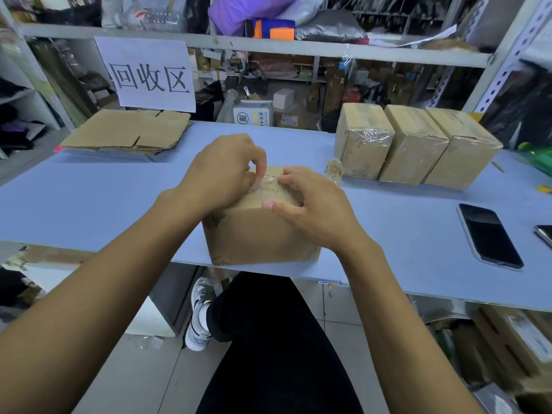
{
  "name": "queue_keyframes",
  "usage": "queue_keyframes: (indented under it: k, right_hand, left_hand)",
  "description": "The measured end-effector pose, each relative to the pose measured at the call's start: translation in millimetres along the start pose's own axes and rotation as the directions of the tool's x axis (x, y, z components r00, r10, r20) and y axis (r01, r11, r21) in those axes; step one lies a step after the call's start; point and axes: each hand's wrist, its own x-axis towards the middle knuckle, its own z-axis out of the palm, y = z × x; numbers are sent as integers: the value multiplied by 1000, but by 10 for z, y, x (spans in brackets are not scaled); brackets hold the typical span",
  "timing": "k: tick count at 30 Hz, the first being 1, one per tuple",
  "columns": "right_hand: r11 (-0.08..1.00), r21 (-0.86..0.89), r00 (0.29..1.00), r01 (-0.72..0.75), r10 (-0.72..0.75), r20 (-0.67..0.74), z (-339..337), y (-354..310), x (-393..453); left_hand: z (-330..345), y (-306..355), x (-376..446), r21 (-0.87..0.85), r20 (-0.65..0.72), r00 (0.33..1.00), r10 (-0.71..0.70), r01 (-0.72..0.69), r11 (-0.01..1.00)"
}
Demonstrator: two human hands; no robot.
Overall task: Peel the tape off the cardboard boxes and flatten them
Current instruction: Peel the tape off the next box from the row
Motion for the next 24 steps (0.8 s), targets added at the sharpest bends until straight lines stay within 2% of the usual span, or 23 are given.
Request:
queue_keyframes:
  k: [4,9,17,24]
  right_hand:
    - [1000,-5,1000,2,-2,-13,14,24,-2]
    - [1000,-4,1000,14,-14,-23,35,49,7]
    - [1000,-12,1000,11,-11,-1,29,60,16]
    - [1000,15,999,11,-11,30,-7,70,27]
  left_hand:
    - [4,-34,-44,93,58,997,53,-58,994]
    - [-94,-64,-63,-1,175,983,48,-49,999]
    - [-36,-44,-82,-101,110,994,-15,26,995]
    - [-93,-125,-106,-83,30,994,-106,109,991]
